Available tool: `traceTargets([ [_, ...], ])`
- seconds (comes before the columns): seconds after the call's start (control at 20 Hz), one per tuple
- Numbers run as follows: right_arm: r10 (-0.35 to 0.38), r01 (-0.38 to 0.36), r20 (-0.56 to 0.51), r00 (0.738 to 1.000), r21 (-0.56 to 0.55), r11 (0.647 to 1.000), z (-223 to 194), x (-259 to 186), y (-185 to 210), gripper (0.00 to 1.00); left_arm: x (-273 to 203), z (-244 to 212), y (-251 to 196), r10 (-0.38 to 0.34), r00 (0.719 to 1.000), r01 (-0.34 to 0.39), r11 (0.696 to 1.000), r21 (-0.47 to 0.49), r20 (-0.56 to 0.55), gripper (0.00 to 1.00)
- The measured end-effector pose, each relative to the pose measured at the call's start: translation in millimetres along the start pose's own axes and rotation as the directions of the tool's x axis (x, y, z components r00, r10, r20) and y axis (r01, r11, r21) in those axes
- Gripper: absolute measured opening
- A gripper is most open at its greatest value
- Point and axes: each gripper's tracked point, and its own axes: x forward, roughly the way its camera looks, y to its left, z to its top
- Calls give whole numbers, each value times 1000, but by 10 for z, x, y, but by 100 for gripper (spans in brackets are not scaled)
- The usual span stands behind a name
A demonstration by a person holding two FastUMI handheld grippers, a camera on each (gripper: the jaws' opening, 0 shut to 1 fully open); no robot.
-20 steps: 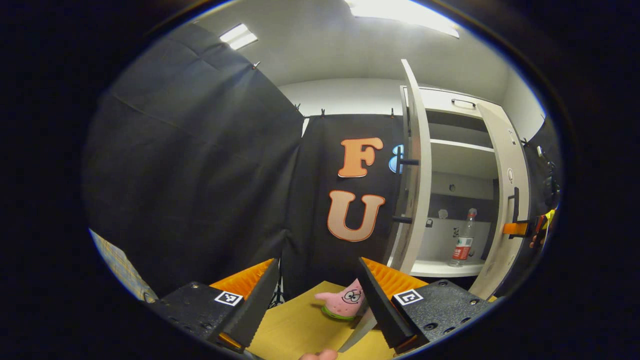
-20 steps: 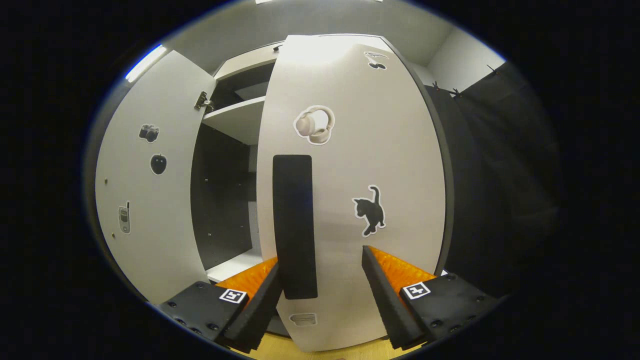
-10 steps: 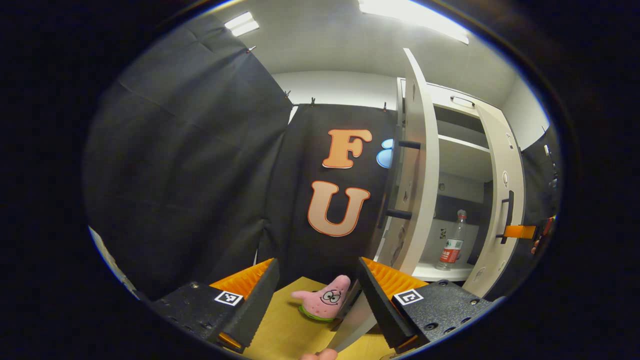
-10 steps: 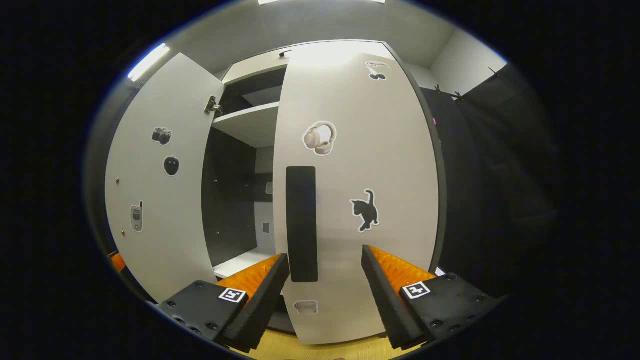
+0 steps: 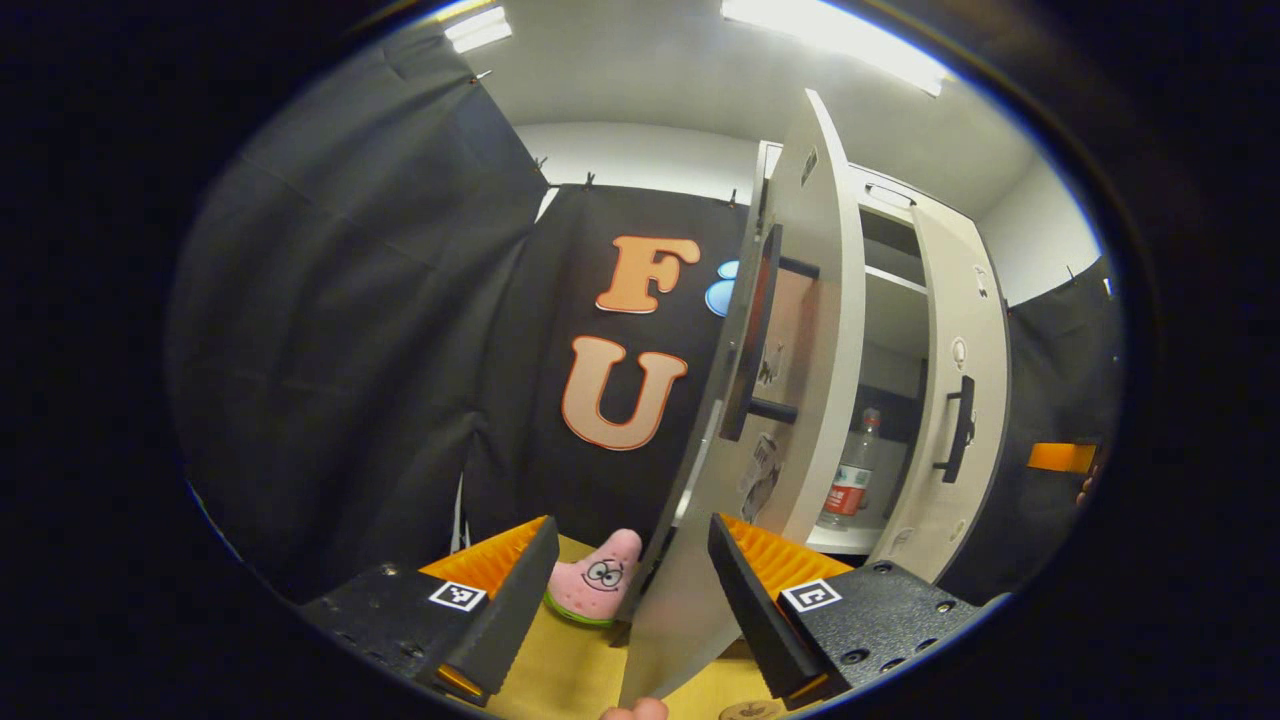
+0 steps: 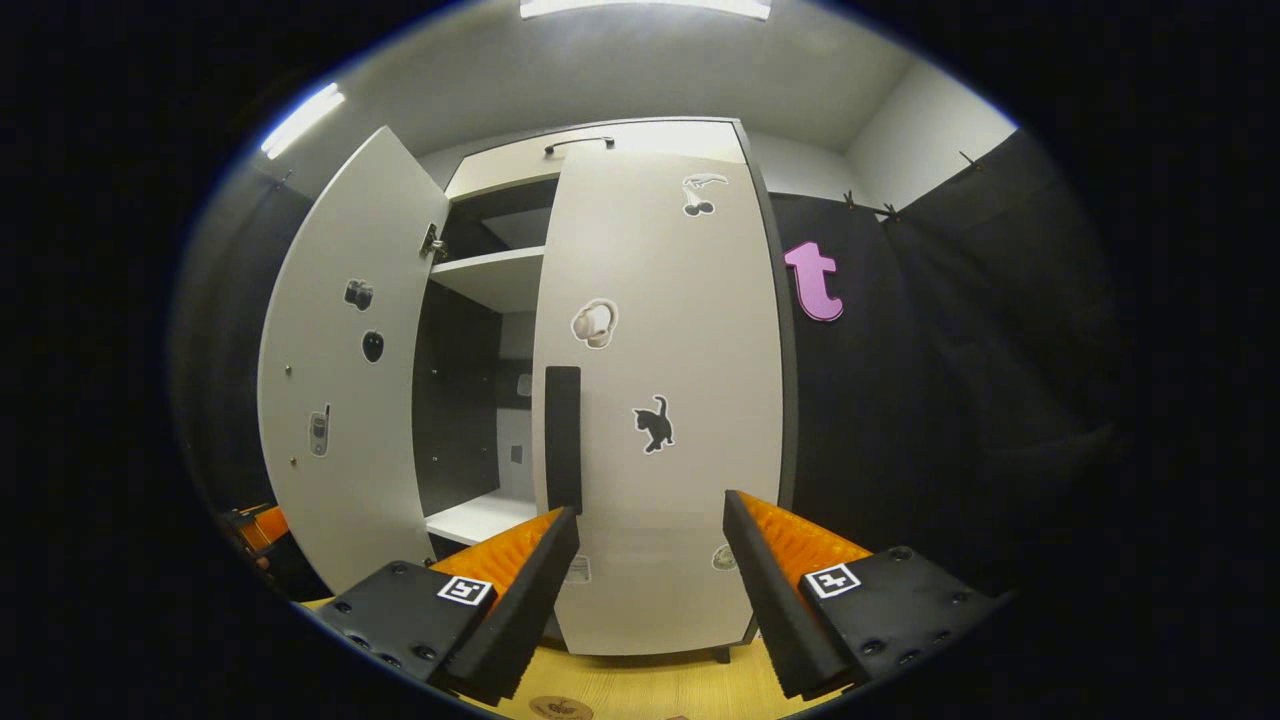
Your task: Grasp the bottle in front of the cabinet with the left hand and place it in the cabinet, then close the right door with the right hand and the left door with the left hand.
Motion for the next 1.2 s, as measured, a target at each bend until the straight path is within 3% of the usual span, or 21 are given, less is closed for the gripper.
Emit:
traceTargets([
  [0.1, -7, 7, -3, 1000, -1, 1000, -3, -98, -112, 92, 37, -108, -333, -44, 999, 44, 999, -19, -16, 93],
  [0.3, -35, 35, -23, 999, 1, 999, -50, -289, -401, 97, 145, -287, -827, -103, 994, 102, 994, -25, -35, 93],
  [0.35, -48, 48, -25, 999, -2, 999, -63, -320, -484, 92, 180, -315, -943, -122, 992, 121, 993, -16, -41, 93],
  [0.45, -69, 69, -31, 997, -2, 998, -70, -381, -622, 92, 248, -486, -1196, -184, 979, 185, 983, 5, -91, 93],
  [0.5, -74, 74, -33, 997, 0, 997, -64, -410, -675, 98, 263, -573, -1330, -217, 968, 220, 976, 7, -122, 93],
  [0.6, -86, 87, -31, 996, -1, 996, -56, -446, -769, 98, 245, -531, -1390, -217, 968, 221, 975, 20, -124, 97],
  [0.75, -98, 98, -27, 995, 5, 995, -62, -488, -854, 97, 312, -203, -1354, -169, 983, 173, 983, 63, -69, 93],
  [0.8, -98, 98, -28, 995, 12, 995, -71, -504, -872, 98, 357, -129, -1358, -152, 986, 156, 986, 61, -65, 97],
  [0.85, -98, 98, -31, 995, 21, 995, -81, -509, -879, 98, 420, -61, -1423, -160, 985, 163, 985, 47, -70, 90],
  [0.95, -95, 96, -37, 995, 31, 995, -108, -507, -893, 98, 558, 140, -1591, -188, 981, 189, 982, 10, -51, 96],
  [1.05, -100, 102, -41, 994, 29, 994, -135, -527, -919, 97, 682, 338, -1741, -215, 976, 215, 977, -15, -18, 93],
  [1.2, -117, 118, -40, 992, 26, 993, -147, -567, -976, 98, 885, 468, -1805, -197, 980, 197, 980, 16, 10, 94],
])
